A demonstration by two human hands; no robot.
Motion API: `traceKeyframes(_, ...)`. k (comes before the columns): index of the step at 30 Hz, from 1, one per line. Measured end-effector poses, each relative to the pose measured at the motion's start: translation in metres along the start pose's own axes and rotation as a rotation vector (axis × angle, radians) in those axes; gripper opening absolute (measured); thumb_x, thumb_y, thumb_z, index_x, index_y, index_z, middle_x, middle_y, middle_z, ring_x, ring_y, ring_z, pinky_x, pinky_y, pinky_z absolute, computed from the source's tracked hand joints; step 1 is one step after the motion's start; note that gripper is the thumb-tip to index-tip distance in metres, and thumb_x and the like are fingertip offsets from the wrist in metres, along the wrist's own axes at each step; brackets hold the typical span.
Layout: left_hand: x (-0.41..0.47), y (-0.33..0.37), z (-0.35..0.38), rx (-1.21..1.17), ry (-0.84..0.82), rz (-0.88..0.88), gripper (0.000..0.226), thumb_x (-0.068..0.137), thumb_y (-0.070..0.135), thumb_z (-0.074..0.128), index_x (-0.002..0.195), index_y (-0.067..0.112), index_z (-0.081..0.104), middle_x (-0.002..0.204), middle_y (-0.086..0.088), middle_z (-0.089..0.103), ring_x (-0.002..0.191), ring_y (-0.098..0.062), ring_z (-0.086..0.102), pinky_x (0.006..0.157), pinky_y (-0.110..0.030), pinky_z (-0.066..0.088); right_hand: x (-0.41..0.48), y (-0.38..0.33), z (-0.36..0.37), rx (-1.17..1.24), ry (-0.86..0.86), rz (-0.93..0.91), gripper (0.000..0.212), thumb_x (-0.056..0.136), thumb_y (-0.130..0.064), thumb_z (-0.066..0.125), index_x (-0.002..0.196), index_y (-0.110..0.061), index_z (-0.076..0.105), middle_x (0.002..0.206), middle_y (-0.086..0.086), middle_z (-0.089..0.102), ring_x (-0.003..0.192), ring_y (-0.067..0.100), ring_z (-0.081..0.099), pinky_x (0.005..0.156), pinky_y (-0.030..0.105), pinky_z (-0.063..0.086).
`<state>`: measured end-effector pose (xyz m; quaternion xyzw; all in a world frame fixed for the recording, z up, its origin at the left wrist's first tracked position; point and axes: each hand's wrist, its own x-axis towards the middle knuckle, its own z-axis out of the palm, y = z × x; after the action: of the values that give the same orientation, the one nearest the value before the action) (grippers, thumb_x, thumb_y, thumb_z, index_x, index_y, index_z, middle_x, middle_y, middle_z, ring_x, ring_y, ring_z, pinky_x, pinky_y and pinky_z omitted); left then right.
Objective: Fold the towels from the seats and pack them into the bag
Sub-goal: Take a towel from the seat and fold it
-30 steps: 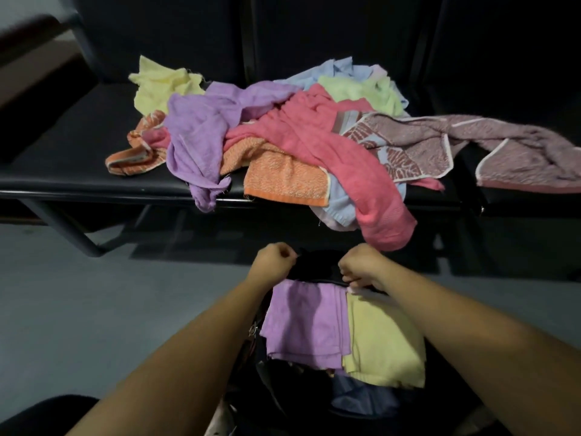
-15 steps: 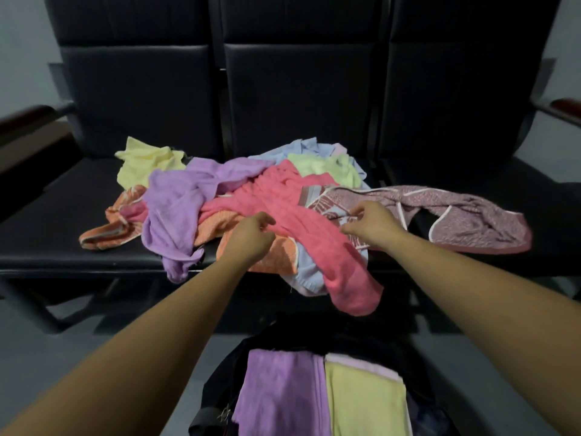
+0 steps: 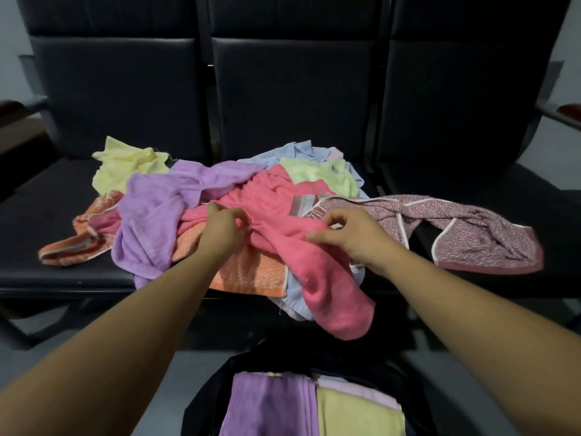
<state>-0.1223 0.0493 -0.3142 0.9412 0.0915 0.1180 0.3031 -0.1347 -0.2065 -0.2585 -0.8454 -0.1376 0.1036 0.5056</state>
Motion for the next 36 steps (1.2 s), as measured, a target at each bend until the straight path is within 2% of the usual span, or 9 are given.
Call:
traceKeyframes(4, -0.004, 0.016, -0.025, -0.204, 0.15, 0.045, 0.011, 0.092, 0.011, 0.066, 0.086, 0.019, 0.063, 0.106, -0.01, 0.06, 0.09, -0.025, 0.061, 0.086, -0.043, 0.054, -0.01, -0.026, -0.018, 0.212, 0.03, -0.015, 0.02, 0.078, -0.019, 0.085, 0.082, -0.011, 0.068, 0.079, 0.0, 0.065, 0.073, 0.013, 0.059, 0.063, 0.025, 0.046)
traceKeyframes(9, -0.021, 0.066, -0.084, -0.499, 0.292, 0.128, 0.024, 0.095, 0.009, 0.061, 0.084, 0.03, 0.056, 0.084, 0.014, 0.063, 0.087, -0.008, 0.062, 0.074, -0.02, 0.046, -0.038, -0.051, -0.031, 0.206, 0.005, -0.041, 0.024, 0.077, -0.017, 0.085, 0.083, -0.009, 0.064, 0.072, -0.002, 0.059, 0.07, 0.011, 0.054, 0.06, 0.022, 0.041)
traceKeyframes(12, -0.046, 0.102, -0.122, -0.684, 0.24, 0.232, 0.023, 0.095, 0.013, 0.065, 0.081, 0.03, 0.057, 0.093, 0.001, 0.071, 0.085, -0.008, 0.063, 0.077, -0.025, 0.051, -0.061, -0.062, -0.039, 0.255, -0.038, -0.003, 0.023, 0.075, -0.016, 0.086, 0.087, -0.011, 0.067, 0.081, -0.003, 0.067, 0.076, 0.011, 0.063, 0.065, 0.023, 0.048)
traceKeyframes(18, -0.099, 0.153, -0.16, -0.711, -0.024, 0.391, 0.012, 0.092, 0.015, 0.067, 0.087, 0.025, 0.062, 0.111, -0.012, 0.073, 0.106, -0.03, 0.069, 0.1, -0.052, 0.051, -0.098, -0.097, -0.039, 0.386, 0.051, -0.033, 0.075, 0.068, -0.043, 0.085, 0.136, -0.028, 0.057, 0.12, 0.001, 0.068, 0.109, 0.02, 0.069, 0.095, 0.039, 0.055)
traceKeyframes(22, -0.124, 0.17, -0.175, -0.626, -0.112, 0.472, 0.006, 0.09, 0.023, 0.069, 0.09, 0.025, 0.064, 0.107, -0.011, 0.074, 0.103, -0.026, 0.07, 0.099, -0.047, 0.053, -0.115, -0.125, -0.03, 0.431, -0.011, -0.086, 0.049, 0.088, -0.026, 0.077, 0.134, -0.022, 0.062, 0.105, -0.001, 0.073, 0.086, 0.013, 0.072, 0.088, 0.034, 0.053)
traceKeyframes(27, -0.141, 0.183, -0.191, -0.445, -0.033, 0.546, 0.005, 0.095, 0.02, 0.066, 0.096, 0.017, 0.064, 0.088, -0.016, 0.064, 0.082, -0.036, 0.063, 0.081, -0.049, 0.053, -0.13, -0.145, -0.028, 0.319, 0.007, -0.213, 0.006, 0.093, -0.009, 0.068, 0.097, -0.007, 0.072, 0.085, 0.004, 0.072, 0.077, 0.014, 0.067, 0.075, 0.031, 0.049)
traceKeyframes(30, -0.146, 0.185, -0.198, -0.465, -0.028, 0.527, 0.006, 0.098, 0.017, 0.063, 0.1, 0.012, 0.061, 0.08, -0.007, 0.057, 0.071, -0.019, 0.052, 0.072, -0.037, 0.045, -0.139, -0.164, -0.034, 0.582, -0.06, -0.249, 0.016, 0.097, -0.005, 0.057, 0.083, -0.011, 0.061, 0.081, 0.009, 0.063, 0.071, 0.02, 0.061, 0.067, 0.033, 0.05)
traceKeyframes(33, -0.153, 0.178, -0.19, -0.614, -0.278, 0.483, 0.021, 0.102, 0.017, 0.056, 0.122, 0.011, 0.056, 0.109, -0.008, 0.062, 0.098, -0.013, 0.058, 0.093, -0.036, 0.048, -0.147, -0.175, -0.047, 0.725, -0.082, -0.273, 0.017, 0.099, -0.007, 0.051, 0.085, -0.013, 0.058, 0.078, 0.006, 0.057, 0.064, 0.016, 0.054, 0.056, 0.027, 0.048)
traceKeyframes(36, -0.158, 0.165, -0.169, -0.753, -0.555, 0.332, 0.04, 0.095, 0.022, 0.067, 0.133, 0.016, 0.056, 0.13, -0.006, 0.066, 0.121, -0.018, 0.062, 0.107, -0.037, 0.048, -0.153, -0.182, -0.062, 0.813, -0.088, -0.313, 0.008, 0.098, -0.012, 0.055, 0.098, -0.009, 0.062, 0.087, 0.01, 0.064, 0.072, 0.019, 0.061, 0.064, 0.03, 0.053)
